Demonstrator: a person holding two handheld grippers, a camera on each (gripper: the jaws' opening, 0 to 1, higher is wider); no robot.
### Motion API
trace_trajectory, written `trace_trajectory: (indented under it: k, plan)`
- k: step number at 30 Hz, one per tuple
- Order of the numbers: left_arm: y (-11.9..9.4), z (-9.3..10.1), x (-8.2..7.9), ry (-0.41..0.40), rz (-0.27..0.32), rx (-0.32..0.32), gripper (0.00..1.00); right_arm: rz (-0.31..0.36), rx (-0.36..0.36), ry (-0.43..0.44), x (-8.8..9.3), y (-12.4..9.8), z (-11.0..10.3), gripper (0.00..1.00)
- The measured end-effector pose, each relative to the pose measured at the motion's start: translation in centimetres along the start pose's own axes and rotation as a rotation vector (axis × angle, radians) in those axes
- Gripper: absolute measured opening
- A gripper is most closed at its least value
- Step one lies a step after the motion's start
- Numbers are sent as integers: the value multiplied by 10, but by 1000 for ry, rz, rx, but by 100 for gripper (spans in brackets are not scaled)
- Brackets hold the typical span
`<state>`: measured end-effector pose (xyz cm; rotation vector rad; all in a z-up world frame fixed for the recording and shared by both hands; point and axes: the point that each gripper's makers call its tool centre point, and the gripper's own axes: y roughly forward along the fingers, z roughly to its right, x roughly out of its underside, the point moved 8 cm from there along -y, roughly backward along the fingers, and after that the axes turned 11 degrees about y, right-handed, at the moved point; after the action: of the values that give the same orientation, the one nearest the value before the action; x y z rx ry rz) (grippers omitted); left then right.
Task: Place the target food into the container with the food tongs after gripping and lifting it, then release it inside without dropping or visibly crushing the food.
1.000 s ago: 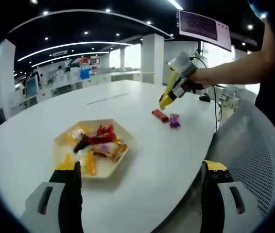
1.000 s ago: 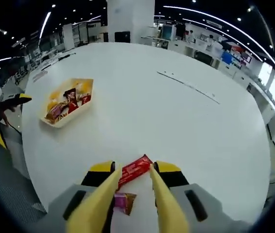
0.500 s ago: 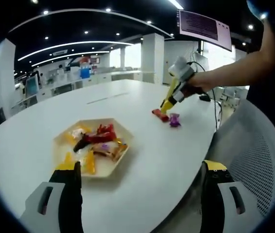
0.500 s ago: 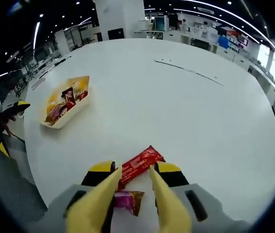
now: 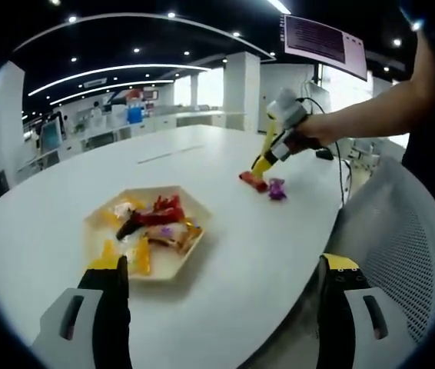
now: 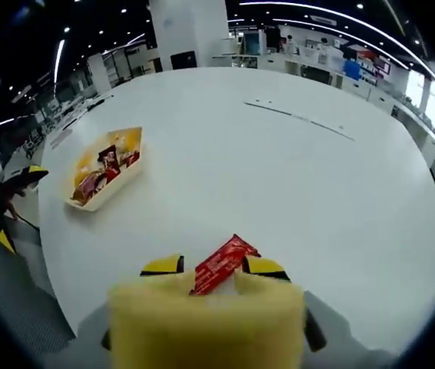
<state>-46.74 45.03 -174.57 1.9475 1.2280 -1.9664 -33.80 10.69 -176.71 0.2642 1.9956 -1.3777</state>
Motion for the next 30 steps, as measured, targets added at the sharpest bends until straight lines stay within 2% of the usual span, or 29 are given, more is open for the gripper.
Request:
trace_trajectory:
  k: [5,12,15,17,19,21,26,30]
  plan:
    - [1,1,0,5,0,10,99,-9,10,8,8,-5,1,29]
    - [1,2,2,6,-5,14,99,-7,8,4,6,-4,-1,28]
    - [0,2,1,7,-5,11,99,25,19,-2,1,-3,-5,27]
    - [0,2,0,5,-5,10,99,45,12,38,-3,-1,-9,28]
    - [1,2,1,9,-9,13,99,48,50,27,-5,3,-10,28]
    - [1,2,1,11,-10,14,99,49,57,43,-5,8,-11,28]
    - [1,2,1,6,-10,13,99,48,122,37,-3,6,-8,28]
    - [2,3,1,15,-10,23,99,52,116,71,-2,3,-4,29]
